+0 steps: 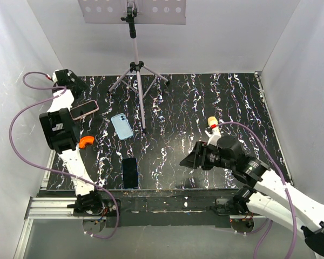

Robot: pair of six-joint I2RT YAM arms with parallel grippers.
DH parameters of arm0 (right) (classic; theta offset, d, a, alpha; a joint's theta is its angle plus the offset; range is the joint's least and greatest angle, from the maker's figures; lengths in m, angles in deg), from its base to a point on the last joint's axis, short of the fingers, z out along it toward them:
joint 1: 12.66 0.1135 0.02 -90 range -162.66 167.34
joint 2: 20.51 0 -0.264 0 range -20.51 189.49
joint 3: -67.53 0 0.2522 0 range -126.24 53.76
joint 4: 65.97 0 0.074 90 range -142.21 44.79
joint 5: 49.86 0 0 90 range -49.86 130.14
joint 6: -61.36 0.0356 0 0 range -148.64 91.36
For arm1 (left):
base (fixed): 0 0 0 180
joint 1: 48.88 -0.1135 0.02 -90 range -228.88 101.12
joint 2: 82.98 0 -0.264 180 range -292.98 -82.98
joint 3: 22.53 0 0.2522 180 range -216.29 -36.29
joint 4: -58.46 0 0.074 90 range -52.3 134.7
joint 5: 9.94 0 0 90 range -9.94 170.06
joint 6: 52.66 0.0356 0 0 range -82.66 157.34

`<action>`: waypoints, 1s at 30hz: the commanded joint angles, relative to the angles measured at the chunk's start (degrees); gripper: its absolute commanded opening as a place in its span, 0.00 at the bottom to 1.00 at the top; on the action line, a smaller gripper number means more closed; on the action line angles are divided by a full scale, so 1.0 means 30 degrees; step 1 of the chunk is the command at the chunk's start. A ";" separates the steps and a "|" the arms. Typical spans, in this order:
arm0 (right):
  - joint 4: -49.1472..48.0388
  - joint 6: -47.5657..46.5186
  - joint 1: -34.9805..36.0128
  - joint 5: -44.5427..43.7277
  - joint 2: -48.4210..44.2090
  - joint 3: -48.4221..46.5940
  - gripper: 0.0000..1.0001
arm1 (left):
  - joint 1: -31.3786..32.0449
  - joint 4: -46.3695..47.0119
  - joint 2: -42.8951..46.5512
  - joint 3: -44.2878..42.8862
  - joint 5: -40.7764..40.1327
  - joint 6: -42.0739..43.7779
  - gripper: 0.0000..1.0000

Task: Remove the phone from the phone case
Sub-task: Pick up the phone at the center of the board.

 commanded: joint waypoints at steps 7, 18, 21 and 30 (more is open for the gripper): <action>0.1559 0.0515 -0.0727 -0.1228 -0.3304 0.0985 0.75 | -0.0733 -0.6568 -0.5734 -0.8951 -0.0916 0.3211 0.94; 0.0710 0.0866 -0.0904 -0.0585 -0.3304 0.1219 0.75 | -0.1730 -0.9590 -0.6068 -0.7501 0.2284 0.1390 0.94; 0.0330 0.1013 -0.0933 -0.0672 -0.3598 0.1629 0.75 | -0.1643 -0.9654 -0.3906 -0.4754 0.2752 0.1537 0.94; -0.0638 0.1102 -0.0933 -0.0292 -0.3803 0.1865 0.75 | -0.0941 -0.8919 0.0234 0.0647 0.3808 0.3996 0.98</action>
